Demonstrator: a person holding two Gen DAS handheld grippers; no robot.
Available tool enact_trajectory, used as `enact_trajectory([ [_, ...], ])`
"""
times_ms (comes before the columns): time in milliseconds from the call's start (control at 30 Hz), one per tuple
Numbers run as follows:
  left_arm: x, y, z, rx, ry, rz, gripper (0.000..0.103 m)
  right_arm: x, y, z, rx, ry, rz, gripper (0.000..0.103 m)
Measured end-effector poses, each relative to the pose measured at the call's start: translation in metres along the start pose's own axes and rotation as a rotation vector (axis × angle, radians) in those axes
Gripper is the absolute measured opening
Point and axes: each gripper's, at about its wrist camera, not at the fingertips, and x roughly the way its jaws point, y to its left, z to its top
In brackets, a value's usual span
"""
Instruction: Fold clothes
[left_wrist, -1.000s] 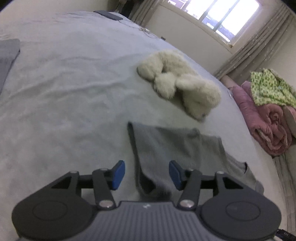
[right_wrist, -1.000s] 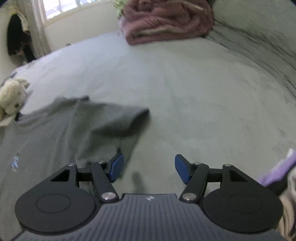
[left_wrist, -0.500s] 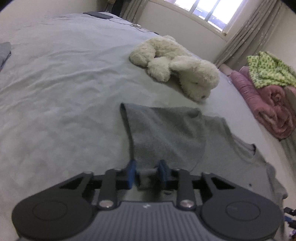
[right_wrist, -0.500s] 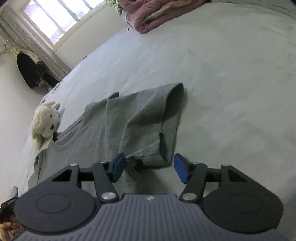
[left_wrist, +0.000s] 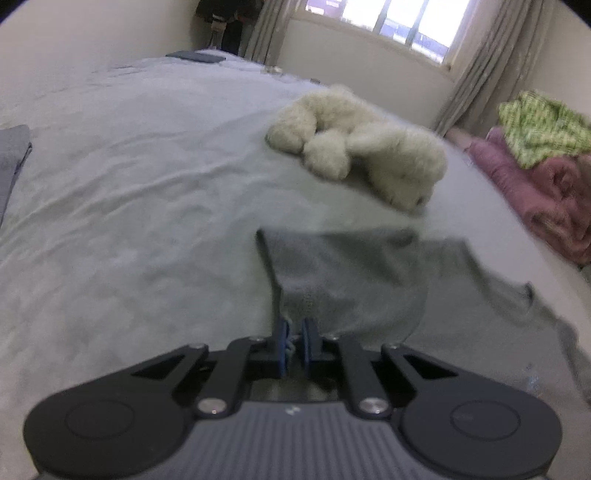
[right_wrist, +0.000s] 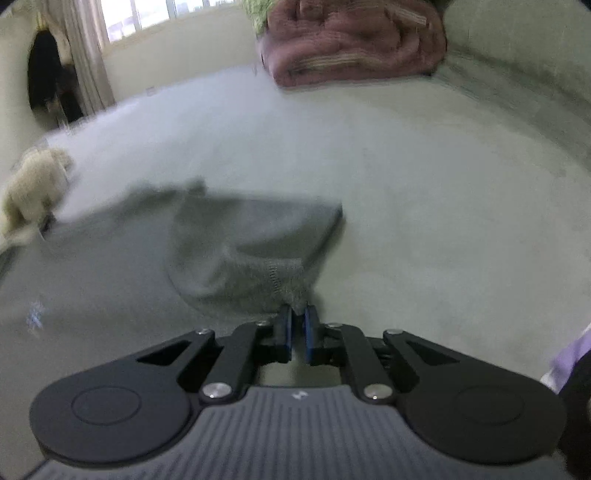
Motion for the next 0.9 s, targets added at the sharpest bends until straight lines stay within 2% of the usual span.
enact_trajectory([
  [100, 0.002, 0.006, 0.002, -0.04, 0.015, -0.013, 0.009, -0.002, 0.005, -0.003, -0.044, -0.013, -0.027, 0.007],
  [200, -0.004, 0.012, 0.008, -0.076, 0.008, -0.04, 0.007, -0.012, -0.002, -0.002, -0.007, -0.02, -0.019, 0.007],
  [267, -0.001, 0.013, 0.006, -0.06, 0.024, -0.018, 0.004, -0.011, -0.004, -0.003, 0.002, -0.004, -0.012, 0.007],
  [333, 0.002, 0.017, 0.005, -0.069, 0.052, -0.002, 0.004, -0.008, -0.003, -0.006, -0.015, 0.019, -0.006, 0.011],
  [433, 0.002, 0.027, 0.008, -0.134, 0.071, -0.038, 0.005, -0.009, 0.002, -0.008, -0.066, 0.019, -0.027, 0.014],
  [500, -0.003, 0.027, 0.011, -0.139, 0.061, -0.062, 0.01, -0.013, -0.003, -0.005, -0.034, 0.019, -0.029, 0.026],
  [533, -0.005, 0.026, 0.012, -0.141, 0.06, -0.064, 0.015, -0.015, -0.004, -0.004, -0.035, 0.01, -0.041, 0.027],
  [567, -0.007, 0.026, 0.013, -0.143, 0.06, -0.065, 0.029, -0.018, -0.005, -0.003, -0.036, 0.0, -0.051, 0.027],
  [633, -0.008, 0.027, 0.014, -0.164, 0.062, -0.075, 0.046, -0.026, -0.007, -0.001, -0.044, -0.03, -0.05, 0.033],
  [767, -0.008, 0.034, 0.014, -0.236, 0.073, -0.124, 0.049, -0.035, -0.007, 0.003, -0.015, -0.057, -0.025, 0.034],
  [900, -0.006, 0.029, 0.011, -0.226, 0.083, -0.139, 0.049, -0.035, -0.001, 0.002, -0.033, -0.06, -0.024, 0.034],
])
